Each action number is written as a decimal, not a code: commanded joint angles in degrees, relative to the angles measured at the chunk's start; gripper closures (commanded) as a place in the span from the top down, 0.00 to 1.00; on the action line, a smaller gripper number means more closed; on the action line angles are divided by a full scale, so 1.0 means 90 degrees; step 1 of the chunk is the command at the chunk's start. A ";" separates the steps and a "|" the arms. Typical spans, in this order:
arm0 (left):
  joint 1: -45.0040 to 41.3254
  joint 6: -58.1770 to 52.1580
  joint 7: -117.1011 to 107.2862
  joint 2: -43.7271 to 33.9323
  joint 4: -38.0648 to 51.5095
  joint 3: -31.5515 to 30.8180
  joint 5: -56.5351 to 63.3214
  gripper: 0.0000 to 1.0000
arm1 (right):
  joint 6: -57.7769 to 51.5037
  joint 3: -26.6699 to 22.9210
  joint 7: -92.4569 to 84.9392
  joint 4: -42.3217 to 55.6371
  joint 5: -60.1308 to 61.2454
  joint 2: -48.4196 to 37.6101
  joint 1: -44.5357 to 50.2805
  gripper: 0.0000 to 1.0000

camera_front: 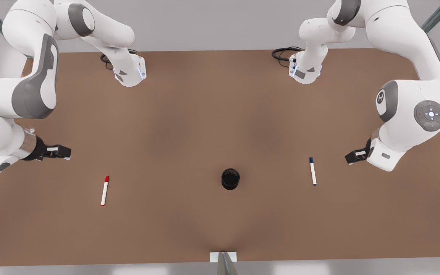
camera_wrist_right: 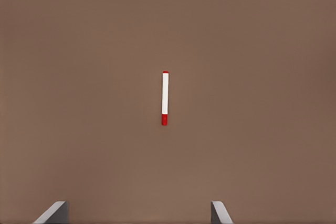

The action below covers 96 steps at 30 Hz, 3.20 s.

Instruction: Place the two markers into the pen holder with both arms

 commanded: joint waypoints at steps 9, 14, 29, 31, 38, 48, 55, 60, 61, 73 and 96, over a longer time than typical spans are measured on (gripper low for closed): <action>-0.0057 0.3720 0.1159 0.1634 -0.1398 0.0028 -0.0248 1.00 | 0.2404 0.0045 0.1217 -0.0413 -0.0466 0.2012 0.0358 1.00; -0.0057 0.5069 0.1110 0.1624 -0.2649 0.0028 -0.0424 1.00 | 0.3459 0.0006 0.1550 -0.0452 -0.0574 0.2862 0.0378 1.00; 0.0021 0.5323 0.1218 0.1849 -0.3147 0.0028 -0.0405 0.56 | 0.4231 0.0016 0.1072 -0.1302 -0.0320 0.2902 -0.0150 1.00; 0.0060 0.5323 0.1218 0.1868 -0.3147 0.0028 -0.0414 0.55 | 0.4387 0.0016 0.1150 -0.1302 -0.0330 0.3048 -0.0091 1.00; 0.0041 0.5342 0.1218 0.2025 -0.3137 0.0028 -0.0414 0.52 | 0.4426 -0.0014 0.1033 -0.1468 -0.0330 0.3146 -0.0257 0.87; 0.0041 0.5342 0.1208 0.2112 -0.3137 0.0028 -0.0414 0.40 | 0.4416 -0.0014 0.1023 -0.1526 -0.0320 0.3155 -0.0257 0.51; 0.0041 0.5352 0.1208 0.2151 -0.3127 0.0028 -0.0414 0.35 | 0.4426 -0.0014 0.1023 -0.1565 -0.0330 0.3185 -0.0296 0.44; 0.0041 0.5391 0.1208 0.2161 -0.3127 0.0028 -0.0414 0.33 | 0.4377 -0.0004 0.1042 -0.1556 -0.0330 0.3175 -0.0277 0.40; 0.0041 0.5401 0.1208 0.2191 -0.3127 0.0028 -0.0414 0.33 | 0.4377 -0.0004 0.1042 -0.1556 -0.0330 0.3175 -0.0277 0.40; -0.0017 0.4962 0.1140 0.1859 -0.3020 -0.0011 -0.0424 0.21 | 0.4367 0.0025 0.1062 -0.1546 -0.0330 0.3175 -0.0277 0.40; -0.0623 0.9248 0.6686 0.2503 -0.1301 -0.3693 -0.1147 0.21 | 0.4162 0.0191 0.1111 -0.1438 -0.0339 0.2355 -0.0062 0.22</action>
